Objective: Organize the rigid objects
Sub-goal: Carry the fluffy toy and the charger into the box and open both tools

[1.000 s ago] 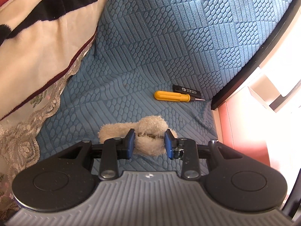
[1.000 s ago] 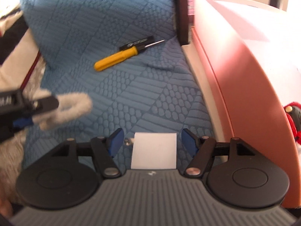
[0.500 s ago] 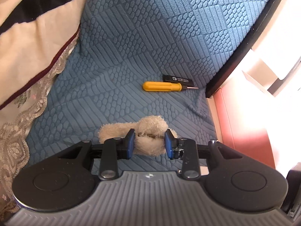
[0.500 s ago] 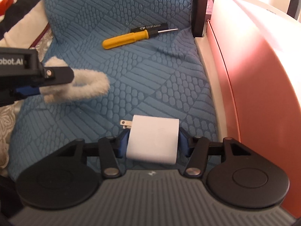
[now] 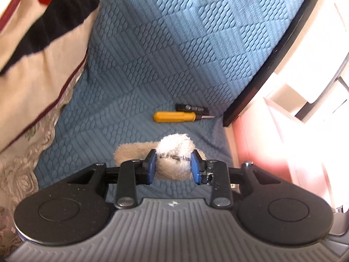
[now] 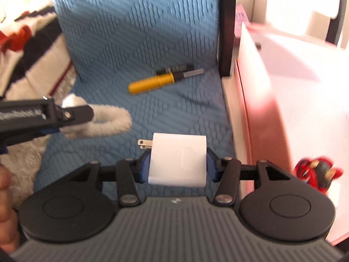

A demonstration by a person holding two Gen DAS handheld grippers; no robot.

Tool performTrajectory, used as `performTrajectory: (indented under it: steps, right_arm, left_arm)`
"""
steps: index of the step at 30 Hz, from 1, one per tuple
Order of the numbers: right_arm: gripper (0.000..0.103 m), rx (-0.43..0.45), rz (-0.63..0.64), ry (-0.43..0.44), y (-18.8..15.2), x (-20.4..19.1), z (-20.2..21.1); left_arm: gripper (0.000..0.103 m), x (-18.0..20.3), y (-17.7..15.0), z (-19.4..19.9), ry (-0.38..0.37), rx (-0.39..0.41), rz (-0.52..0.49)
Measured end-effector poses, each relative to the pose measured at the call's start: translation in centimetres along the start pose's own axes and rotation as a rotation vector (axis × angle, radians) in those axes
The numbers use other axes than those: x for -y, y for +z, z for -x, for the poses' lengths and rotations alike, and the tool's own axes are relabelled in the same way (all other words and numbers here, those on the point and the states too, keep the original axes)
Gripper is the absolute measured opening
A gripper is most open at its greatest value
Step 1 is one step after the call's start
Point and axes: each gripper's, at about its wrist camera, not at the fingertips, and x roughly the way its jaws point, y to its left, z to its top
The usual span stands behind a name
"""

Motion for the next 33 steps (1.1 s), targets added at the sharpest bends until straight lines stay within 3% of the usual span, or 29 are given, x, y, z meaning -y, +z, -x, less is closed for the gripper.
performTrajectory:
  steps: [8, 23, 33]
  right_arm:
    - [0.054, 0.079, -0.022, 0.022, 2.2, 2.1, 5.1]
    - [0.054, 0.229, -0.053, -0.056, 5.9, 9.5, 13.2]
    - [0.054, 0.266, -0.108, -0.135, 4.6, 16.1, 15.5]
  left_arm:
    - [0.037, 2.7, 0.9, 2.0, -0.034, 0.024, -0.039]
    - [0.037, 11.5, 3.0, 4.0, -0.143, 0.07, -0.121]
    - [0.037, 18.7, 2.8, 1.8, -0.221, 0.034, -0.159]
